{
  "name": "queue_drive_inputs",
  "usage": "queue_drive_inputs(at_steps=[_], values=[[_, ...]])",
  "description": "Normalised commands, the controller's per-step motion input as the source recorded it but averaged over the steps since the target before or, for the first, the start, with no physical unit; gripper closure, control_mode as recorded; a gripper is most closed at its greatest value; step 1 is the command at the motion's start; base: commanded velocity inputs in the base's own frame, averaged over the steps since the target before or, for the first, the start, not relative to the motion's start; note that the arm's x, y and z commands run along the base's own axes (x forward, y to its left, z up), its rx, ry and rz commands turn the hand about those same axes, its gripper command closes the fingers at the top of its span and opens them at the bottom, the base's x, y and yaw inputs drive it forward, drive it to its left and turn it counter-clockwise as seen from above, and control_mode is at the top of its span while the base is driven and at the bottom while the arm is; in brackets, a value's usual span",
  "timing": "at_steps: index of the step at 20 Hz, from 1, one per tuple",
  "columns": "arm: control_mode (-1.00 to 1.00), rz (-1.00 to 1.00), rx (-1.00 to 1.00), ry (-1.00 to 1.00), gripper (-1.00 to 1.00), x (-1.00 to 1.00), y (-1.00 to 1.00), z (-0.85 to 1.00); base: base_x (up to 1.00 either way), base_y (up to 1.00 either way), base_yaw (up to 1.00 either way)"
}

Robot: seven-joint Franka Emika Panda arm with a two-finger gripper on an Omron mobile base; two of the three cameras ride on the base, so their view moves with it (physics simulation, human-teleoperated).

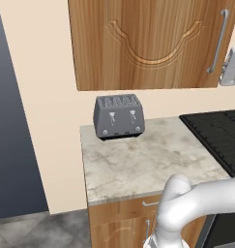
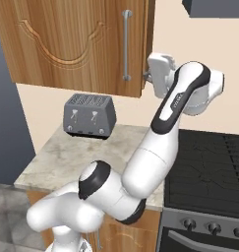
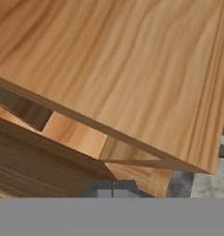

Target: Move the mayonnaise and condiment bottle from the cabinet to the dining counter.

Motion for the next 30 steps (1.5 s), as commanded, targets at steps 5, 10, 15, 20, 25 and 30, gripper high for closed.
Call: queue_drive_inputs(at_steps=[5,10,15,20,25,30], values=[[-1.0,0.0,0.03,0.04,1.0,0.16,0.05,-0.01,0.0,0.0,0.0],[-1.0,0.0,0.02,0.0,1.0,-0.27,0.0,0.01,0.0,0.0,0.0],[-1.0,0.04,0.0,-0.03,1.0,-1.0,0.32,0.0,0.0,0.0,0.0],[-1.0,0.07,-0.02,-0.13,1.0,-1.0,0.78,0.0,0.0,0.0,0.0],[-1.0,0.06,-0.01,-0.24,1.0,-1.0,0.65,0.01,0.0,0.0,0.0],[-1.0,0.05,-0.03,-0.26,1.0,-1.0,0.72,0.02,0.0,0.0,0.0]])
